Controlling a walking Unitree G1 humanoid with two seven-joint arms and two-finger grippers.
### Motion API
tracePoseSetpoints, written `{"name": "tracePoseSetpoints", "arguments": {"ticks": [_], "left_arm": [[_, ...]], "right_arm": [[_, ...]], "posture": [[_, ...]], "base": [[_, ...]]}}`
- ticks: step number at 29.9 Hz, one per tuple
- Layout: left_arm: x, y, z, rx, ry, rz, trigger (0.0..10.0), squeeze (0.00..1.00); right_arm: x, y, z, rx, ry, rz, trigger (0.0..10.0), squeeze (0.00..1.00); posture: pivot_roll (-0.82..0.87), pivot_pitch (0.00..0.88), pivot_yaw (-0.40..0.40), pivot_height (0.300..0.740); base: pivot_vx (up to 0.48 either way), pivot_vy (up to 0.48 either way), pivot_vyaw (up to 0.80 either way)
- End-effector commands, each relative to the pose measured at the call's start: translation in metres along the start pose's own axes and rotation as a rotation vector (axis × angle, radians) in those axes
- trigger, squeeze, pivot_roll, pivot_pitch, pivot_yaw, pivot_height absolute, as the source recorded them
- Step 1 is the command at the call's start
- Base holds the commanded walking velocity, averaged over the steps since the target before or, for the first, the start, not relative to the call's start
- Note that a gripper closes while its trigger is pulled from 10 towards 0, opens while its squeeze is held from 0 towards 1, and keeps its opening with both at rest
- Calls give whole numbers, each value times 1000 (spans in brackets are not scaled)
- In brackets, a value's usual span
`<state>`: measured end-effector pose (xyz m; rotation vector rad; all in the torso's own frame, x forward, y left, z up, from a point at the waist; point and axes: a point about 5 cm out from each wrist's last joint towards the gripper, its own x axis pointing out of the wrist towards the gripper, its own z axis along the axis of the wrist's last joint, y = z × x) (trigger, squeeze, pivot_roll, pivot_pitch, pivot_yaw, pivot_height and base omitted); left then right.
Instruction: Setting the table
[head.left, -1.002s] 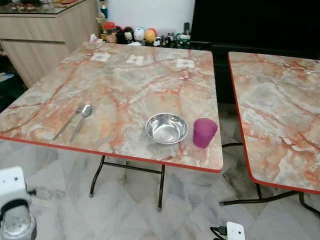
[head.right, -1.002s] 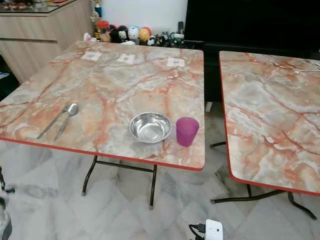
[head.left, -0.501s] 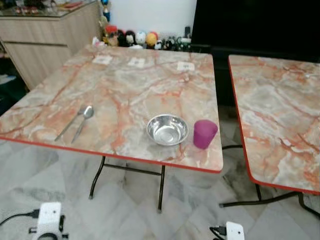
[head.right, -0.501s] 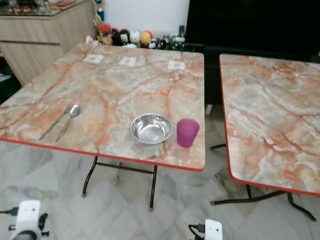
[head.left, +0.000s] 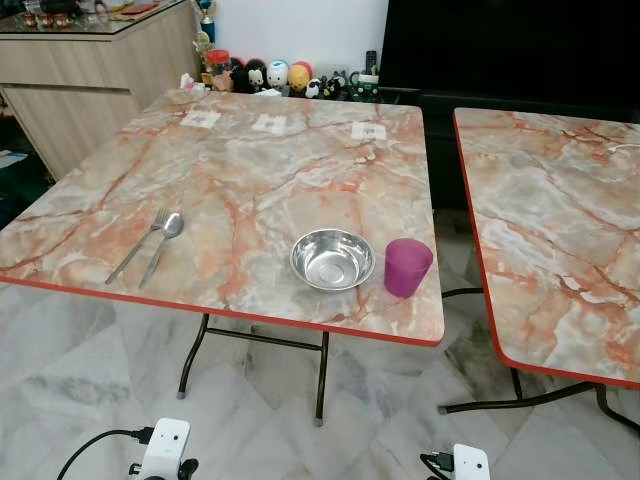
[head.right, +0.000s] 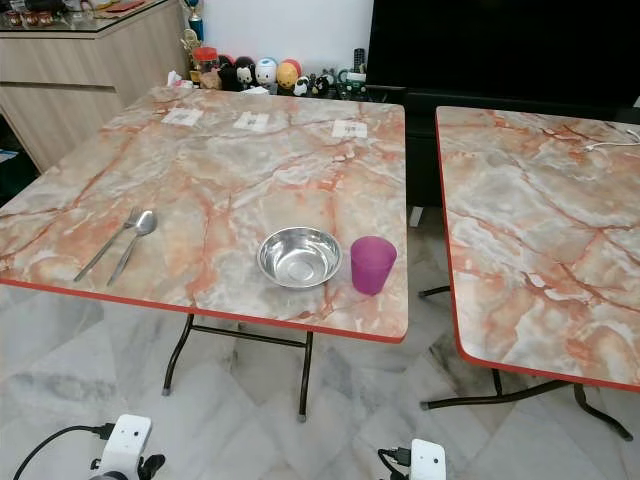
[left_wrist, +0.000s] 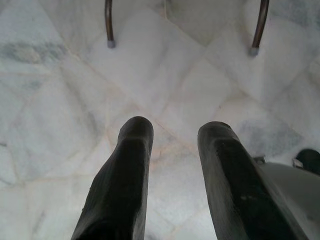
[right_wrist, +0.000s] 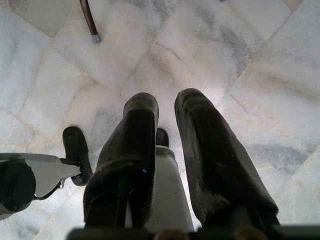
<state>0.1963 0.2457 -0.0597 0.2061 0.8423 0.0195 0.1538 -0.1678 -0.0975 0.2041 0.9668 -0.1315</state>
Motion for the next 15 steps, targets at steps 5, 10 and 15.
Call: {"name": "tracePoseSetpoints", "arguments": {"ticks": [5,10,15], "left_arm": [[0,-2,-6,8,30,-12,10000,0],[-1,-3,-13,13,52,-19,10000,0],[-2,-2,-17,16,65,-22,10000,0]], "right_arm": [[0,-1,0,11,-7,-6,10000,0],[0,-1,0,12,-6,-7,10000,0],[0,-1,0,11,-6,-6,10000,0]], "posture": [[157,7,-32,740],[156,5,-31,740],[158,0,-29,740]], "base": [[0,447,0],[0,448,0],[0,446,0]]}}
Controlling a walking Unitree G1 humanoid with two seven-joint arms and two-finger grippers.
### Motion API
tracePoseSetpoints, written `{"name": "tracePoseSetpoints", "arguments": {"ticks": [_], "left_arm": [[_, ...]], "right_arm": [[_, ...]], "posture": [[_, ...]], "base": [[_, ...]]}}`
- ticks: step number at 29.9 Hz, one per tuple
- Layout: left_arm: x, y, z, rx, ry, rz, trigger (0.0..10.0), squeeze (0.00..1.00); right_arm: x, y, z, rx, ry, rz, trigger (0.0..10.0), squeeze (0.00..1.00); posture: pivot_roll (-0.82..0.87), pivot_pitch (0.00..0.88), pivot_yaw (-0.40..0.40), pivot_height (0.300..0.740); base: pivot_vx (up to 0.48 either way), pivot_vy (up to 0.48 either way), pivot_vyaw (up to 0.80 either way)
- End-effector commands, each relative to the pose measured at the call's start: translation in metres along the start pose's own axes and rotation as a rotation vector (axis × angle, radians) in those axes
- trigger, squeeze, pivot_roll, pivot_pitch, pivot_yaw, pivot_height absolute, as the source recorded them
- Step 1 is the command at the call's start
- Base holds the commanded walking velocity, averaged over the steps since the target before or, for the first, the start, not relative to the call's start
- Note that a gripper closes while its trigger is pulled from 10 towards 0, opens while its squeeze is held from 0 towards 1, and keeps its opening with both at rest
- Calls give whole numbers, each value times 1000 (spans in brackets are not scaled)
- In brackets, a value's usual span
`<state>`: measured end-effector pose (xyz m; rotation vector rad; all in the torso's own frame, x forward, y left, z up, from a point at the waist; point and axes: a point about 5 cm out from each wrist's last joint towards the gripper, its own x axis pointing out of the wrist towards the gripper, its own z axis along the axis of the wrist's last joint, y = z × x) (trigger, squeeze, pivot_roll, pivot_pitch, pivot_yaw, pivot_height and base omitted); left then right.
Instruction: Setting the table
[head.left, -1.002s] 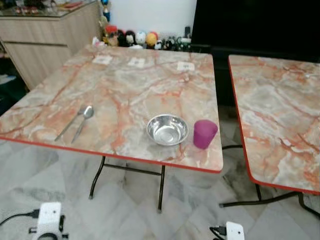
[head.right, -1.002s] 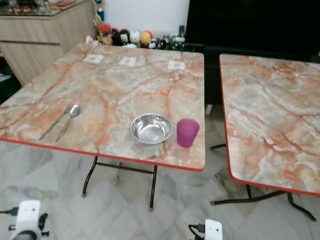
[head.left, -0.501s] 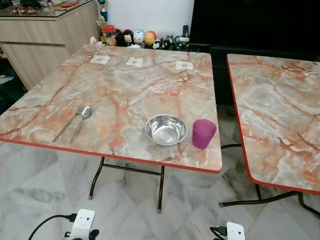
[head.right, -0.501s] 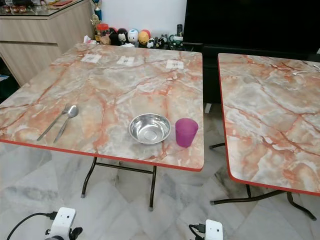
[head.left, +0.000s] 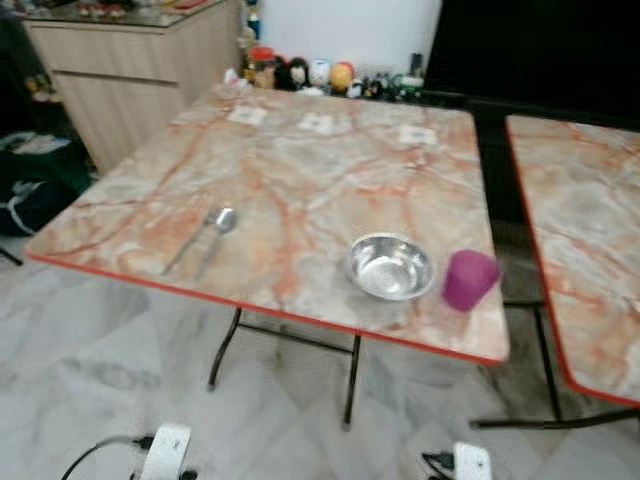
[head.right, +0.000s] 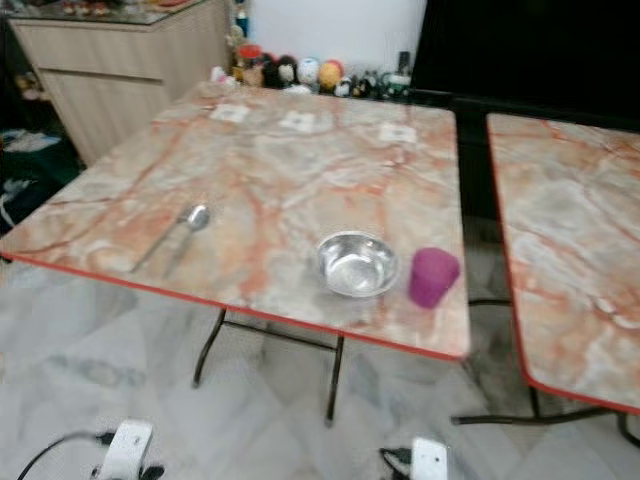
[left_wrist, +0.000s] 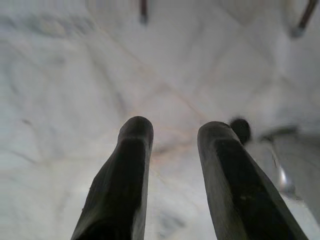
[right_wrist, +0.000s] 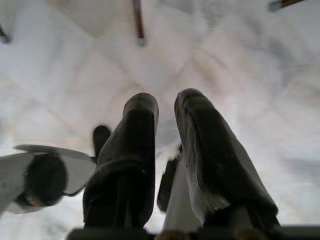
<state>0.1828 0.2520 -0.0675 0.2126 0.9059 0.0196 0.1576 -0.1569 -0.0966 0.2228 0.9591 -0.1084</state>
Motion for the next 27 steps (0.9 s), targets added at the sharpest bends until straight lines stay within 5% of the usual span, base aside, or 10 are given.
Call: {"name": "tracePoseSetpoints", "arguments": {"ticks": [1,8,21,22,23,24,27], "left_arm": [[0,-5,-2,10,6,-16,10000,0],[0,-4,-3,20,10,-9,10000,0],[0,-9,-5,10,16,-22,10000,0],[0,-9,-5,9,17,-23,10000,0],[0,-9,-6,9,18,-23,10000,0],[0,-9,-6,10,19,-24,10000,0],[0,-9,-7,10,21,-24,10000,0]], "right_arm": [[-2,-12,-1,5,-1,-34,10000,0],[-2,-12,-1,5,-1,-33,10000,0],[-1,-11,-1,-19,7,-20,10000,0],[-1,-11,-1,-17,7,-19,10000,67],[-1,-11,-1,-12,7,-19,10000,675],[-1,-11,-1,-5,6,-20,10000,1000],[-1,-11,-1,-1,5,-23,10000,1000]], "posture": [[160,0,-31,740],[160,0,-30,740],[162,2,-32,740],[161,3,-30,740],[161,3,-30,740],[161,3,-31,740],[162,3,-31,740]], "base": [[0,450,0],[0,438,0],[0,0,0],[0,0,0],[0,0,0],[0,0,0],[0,0,0]]}}
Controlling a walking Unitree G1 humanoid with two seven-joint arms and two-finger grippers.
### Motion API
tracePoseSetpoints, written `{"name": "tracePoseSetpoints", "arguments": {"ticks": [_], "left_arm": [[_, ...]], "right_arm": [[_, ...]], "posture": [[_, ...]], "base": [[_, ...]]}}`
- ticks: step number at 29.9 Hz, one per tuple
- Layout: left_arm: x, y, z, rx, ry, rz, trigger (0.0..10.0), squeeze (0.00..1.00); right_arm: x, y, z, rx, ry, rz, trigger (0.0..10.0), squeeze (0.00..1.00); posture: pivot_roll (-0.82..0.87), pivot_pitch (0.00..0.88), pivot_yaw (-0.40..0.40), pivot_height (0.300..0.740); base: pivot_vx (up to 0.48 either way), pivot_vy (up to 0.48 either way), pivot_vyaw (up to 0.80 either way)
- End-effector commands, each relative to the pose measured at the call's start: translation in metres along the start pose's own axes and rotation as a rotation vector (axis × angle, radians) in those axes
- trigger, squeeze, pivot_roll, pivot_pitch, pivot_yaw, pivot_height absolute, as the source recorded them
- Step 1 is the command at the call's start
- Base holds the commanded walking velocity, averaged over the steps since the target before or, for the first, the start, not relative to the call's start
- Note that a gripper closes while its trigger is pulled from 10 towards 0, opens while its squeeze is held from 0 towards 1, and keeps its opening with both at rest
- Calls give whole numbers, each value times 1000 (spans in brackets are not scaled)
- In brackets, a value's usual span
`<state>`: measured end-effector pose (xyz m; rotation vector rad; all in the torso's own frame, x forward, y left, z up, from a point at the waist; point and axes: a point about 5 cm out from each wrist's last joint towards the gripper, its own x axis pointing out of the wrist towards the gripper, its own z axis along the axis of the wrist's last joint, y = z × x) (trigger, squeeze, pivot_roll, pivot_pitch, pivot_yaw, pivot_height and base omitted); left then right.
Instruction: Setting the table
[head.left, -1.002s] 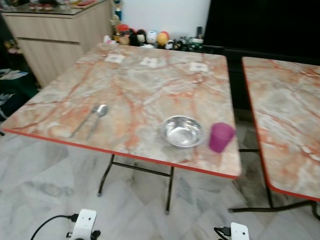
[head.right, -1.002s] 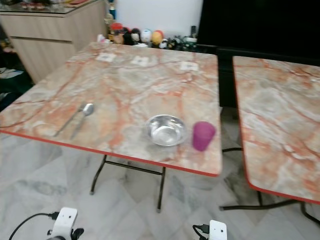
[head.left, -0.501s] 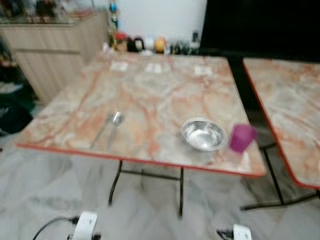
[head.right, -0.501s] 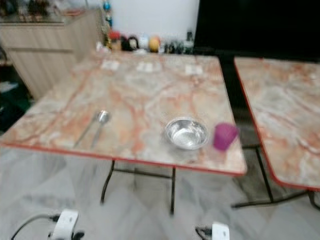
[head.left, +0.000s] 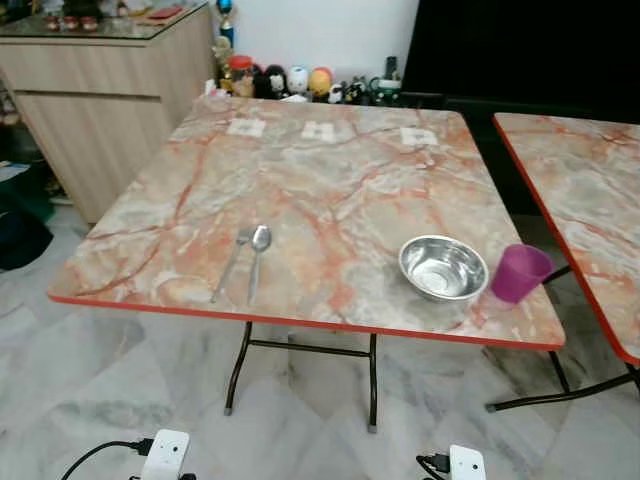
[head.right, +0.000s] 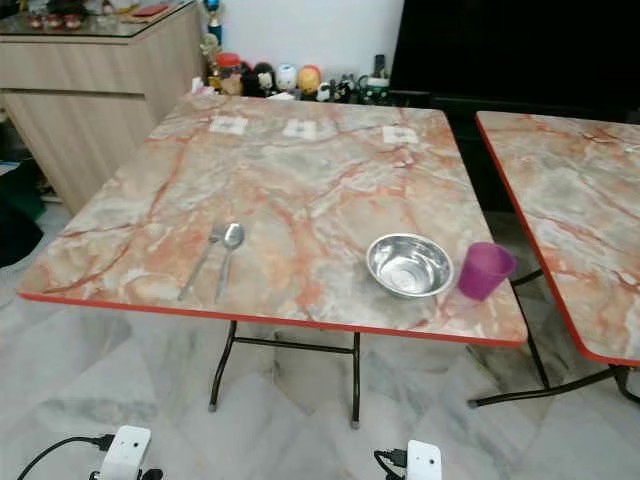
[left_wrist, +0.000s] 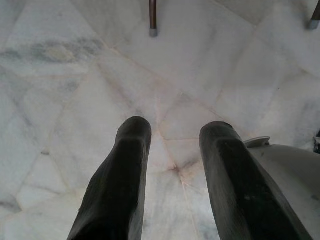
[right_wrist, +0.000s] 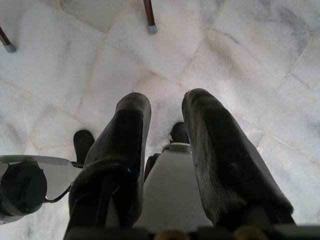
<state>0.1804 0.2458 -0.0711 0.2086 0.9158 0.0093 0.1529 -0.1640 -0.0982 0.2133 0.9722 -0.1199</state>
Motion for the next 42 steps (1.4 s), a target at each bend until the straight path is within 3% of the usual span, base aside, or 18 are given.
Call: {"name": "tracePoseSetpoints", "arguments": {"ticks": [1,18,19,20,21,25,28,32,35,42], "left_arm": [[-1,-2,-4,8,13,-12,10000,0],[-1,-2,-3,6,8,-14,10000,0],[0,-3,-3,7,6,-15,10000,0],[0,-4,-3,8,5,-16,10000,0],[0,-4,-2,8,4,-17,10000,0],[0,-5,-2,10,0,-18,10000,0],[0,-7,-1,7,-3,-19,10000,0],[0,-8,-2,6,-3,-20,10000,0],[0,-10,-3,4,-2,-22,10000,0],[0,-10,-4,1,-4,-23,10000,0]], "right_arm": [[0,-3,2,3,-7,-8,10000,1000],[0,-3,2,7,-9,-14,10000,1000],[0,-4,3,4,-13,-16,10000,341],[0,-4,3,2,-15,-17,10000,341],[0,-4,4,4,-24,-21,10000,0],[0,-7,7,-36,-54,-73,10000,0],[-2,-11,11,10,-128,-146,10000,0],[-3,-12,11,48,-144,-164,10000,0],[-4,-13,9,141,-152,-168,10000,0],[-4,-12,11,118,-180,-154,10000,0]], "posture": [[162,5,-32,740],[163,5,-33,740],[159,9,-33,740],[159,9,-33,740],[159,9,-33,740],[151,10,-35,740],[140,11,-45,740],[131,10,-55,740],[124,9,-60,740],[114,9,-69,740]], "base": [[0,0,0],[0,0,0],[0,0,0],[0,0,0],[0,0,0],[0,0,0],[0,0,0],[0,0,0],[0,0,0],[0,0,0]]}}
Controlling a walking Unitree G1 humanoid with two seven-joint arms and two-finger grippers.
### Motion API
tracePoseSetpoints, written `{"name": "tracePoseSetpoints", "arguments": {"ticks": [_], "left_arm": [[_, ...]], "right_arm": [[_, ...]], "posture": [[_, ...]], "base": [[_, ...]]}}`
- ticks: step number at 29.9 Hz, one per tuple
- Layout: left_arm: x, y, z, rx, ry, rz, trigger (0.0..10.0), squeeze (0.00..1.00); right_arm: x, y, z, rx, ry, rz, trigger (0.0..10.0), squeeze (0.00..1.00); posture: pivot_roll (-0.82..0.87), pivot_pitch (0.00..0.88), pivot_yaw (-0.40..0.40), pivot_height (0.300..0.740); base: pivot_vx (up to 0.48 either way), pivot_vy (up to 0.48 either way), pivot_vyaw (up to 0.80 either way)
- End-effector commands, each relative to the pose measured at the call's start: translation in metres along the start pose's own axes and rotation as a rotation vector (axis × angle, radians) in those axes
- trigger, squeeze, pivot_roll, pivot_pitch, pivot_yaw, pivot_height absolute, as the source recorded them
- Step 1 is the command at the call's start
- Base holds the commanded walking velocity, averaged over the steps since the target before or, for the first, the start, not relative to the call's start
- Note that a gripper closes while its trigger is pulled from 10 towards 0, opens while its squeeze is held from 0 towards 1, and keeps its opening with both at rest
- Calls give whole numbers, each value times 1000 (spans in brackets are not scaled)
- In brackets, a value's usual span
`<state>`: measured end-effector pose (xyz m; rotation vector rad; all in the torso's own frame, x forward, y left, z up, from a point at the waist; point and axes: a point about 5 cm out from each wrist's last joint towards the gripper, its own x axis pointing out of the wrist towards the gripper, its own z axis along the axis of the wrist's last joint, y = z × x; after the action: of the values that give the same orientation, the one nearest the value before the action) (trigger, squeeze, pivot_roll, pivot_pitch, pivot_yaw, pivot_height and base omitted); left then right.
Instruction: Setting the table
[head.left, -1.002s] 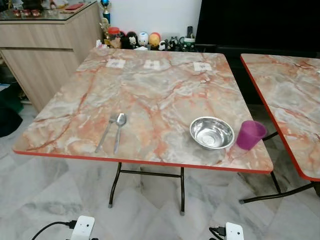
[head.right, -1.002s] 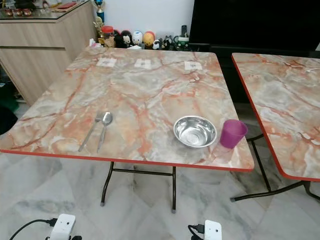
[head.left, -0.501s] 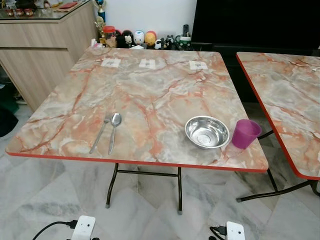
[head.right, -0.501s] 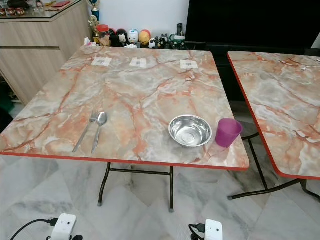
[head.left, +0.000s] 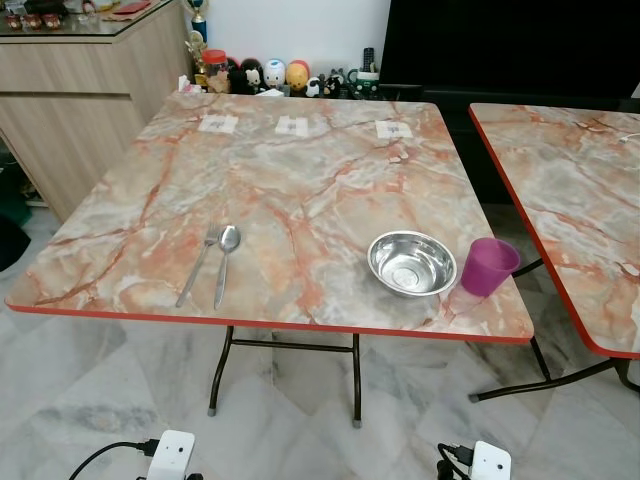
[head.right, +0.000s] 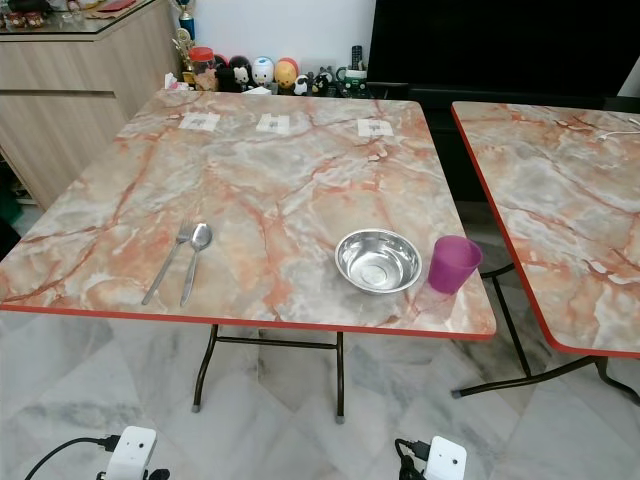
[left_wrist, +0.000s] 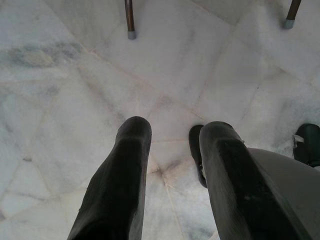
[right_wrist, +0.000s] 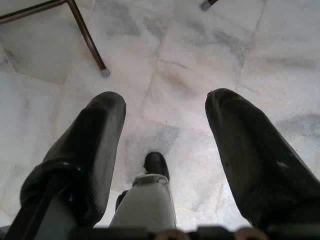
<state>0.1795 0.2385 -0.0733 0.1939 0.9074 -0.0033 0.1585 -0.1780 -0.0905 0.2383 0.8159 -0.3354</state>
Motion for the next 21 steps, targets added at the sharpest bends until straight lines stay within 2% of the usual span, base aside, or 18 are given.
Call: {"name": "tracePoseSetpoints", "arguments": {"ticks": [1,4,11,15,20,21], "left_arm": [[-1,-2,-4,9,6,-6,10000,0],[-1,-1,-4,11,8,-5,10000,0],[-1,-2,-6,13,9,-9,10000,0],[-1,-4,-5,21,8,-16,10000,0],[-1,-5,-5,29,7,-19,10000,0],[-1,-5,-5,29,7,-19,10000,0]], "right_arm": [[-1,-1,-1,-5,-15,2,10000,0],[-1,0,2,-35,-36,13,10000,0],[-1,1,1,-21,-28,20,10000,0],[-1,1,1,19,-41,20,10000,0],[-2,1,3,-3,-62,8,10000,0],[-1,0,11,-52,-126,-12,10000,0]], "posture": [[114,9,-69,740],[114,9,-69,740],[105,0,-73,740],[98,0,-68,740],[100,0,-65,740],[100,0,-65,740]], "base": [[0,0,0],[0,0,0],[0,0,0],[0,0,0],[0,0,0],[0,0,0]]}}
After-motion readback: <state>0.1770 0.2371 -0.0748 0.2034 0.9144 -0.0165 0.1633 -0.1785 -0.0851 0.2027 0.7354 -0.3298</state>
